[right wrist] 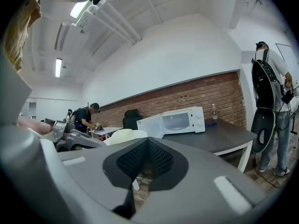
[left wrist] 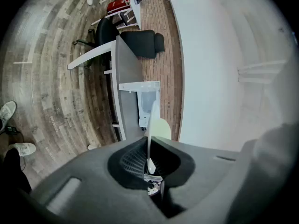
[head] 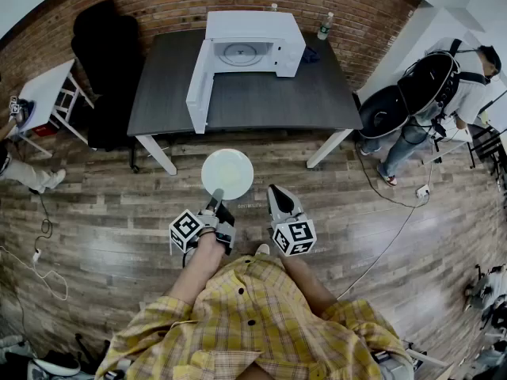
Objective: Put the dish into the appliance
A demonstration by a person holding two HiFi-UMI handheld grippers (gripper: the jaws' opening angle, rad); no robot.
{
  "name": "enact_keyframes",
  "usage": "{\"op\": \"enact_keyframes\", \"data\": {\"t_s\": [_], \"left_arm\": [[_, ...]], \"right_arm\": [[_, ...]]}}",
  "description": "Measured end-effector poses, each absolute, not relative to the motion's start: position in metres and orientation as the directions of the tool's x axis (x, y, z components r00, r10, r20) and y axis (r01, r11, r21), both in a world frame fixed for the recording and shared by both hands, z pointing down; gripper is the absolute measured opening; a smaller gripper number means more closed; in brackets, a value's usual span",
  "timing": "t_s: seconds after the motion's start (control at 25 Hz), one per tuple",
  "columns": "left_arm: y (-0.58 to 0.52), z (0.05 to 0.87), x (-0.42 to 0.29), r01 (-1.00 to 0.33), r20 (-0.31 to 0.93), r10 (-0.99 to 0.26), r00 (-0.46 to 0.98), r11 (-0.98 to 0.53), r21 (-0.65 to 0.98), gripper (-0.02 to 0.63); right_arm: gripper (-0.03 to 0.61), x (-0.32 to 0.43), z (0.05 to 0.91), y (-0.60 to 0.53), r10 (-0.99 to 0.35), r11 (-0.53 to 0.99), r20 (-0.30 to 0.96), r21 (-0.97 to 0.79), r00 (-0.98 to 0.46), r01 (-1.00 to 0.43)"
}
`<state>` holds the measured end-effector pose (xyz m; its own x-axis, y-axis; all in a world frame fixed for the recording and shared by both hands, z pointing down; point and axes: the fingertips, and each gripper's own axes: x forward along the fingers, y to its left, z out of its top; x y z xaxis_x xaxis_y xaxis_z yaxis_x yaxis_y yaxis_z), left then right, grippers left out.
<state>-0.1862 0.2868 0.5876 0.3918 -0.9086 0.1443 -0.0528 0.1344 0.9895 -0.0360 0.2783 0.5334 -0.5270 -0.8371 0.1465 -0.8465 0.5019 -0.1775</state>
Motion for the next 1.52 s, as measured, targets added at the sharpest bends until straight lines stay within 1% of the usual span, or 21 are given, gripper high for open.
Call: {"op": "enact_keyframes", "data": {"t_s": [0.6, 0.92, 1.2, 1.32, 1.52], "left_arm": [[0.279, 0.594, -0.164, -0.05, 0.141, -0.918, 0.37, 0.132, 0.99, 0.009], [0.266, 0.598, -0.129, -0.047, 0.139, -0.922, 0.36, 0.131, 0.99, 0.009], [0.252, 0.593, -0.083, -0.047, 0.114, -0.931, 0.347, 0.105, 0.993, 0.009], [0.252, 0.59, -0.074, -0.007, 0.097, -0.941, 0.325, 0.101, 0.995, 0.008], [0.256, 0.605, -0.077, -0.034, 0.17, -0.941, 0.293, 0.168, 0.985, 0.009]], "right_arm": [[0.005, -0.022, 0.54, 0.268, -0.808, 0.548, 0.146, -0.168, -0.57, -0.82], [0.006, 0.01, 0.539, 0.255, -0.79, 0.58, 0.128, -0.163, -0.6, -0.798], [0.006, 0.056, 0.539, 0.237, -0.785, 0.589, 0.124, -0.155, -0.607, -0.793], [0.006, 0.069, 0.536, 0.228, -0.795, 0.58, 0.112, -0.147, -0.596, -0.801], [0.006, 0.075, 0.543, 0.224, -0.793, 0.581, 0.12, -0.143, -0.597, -0.801]]}}
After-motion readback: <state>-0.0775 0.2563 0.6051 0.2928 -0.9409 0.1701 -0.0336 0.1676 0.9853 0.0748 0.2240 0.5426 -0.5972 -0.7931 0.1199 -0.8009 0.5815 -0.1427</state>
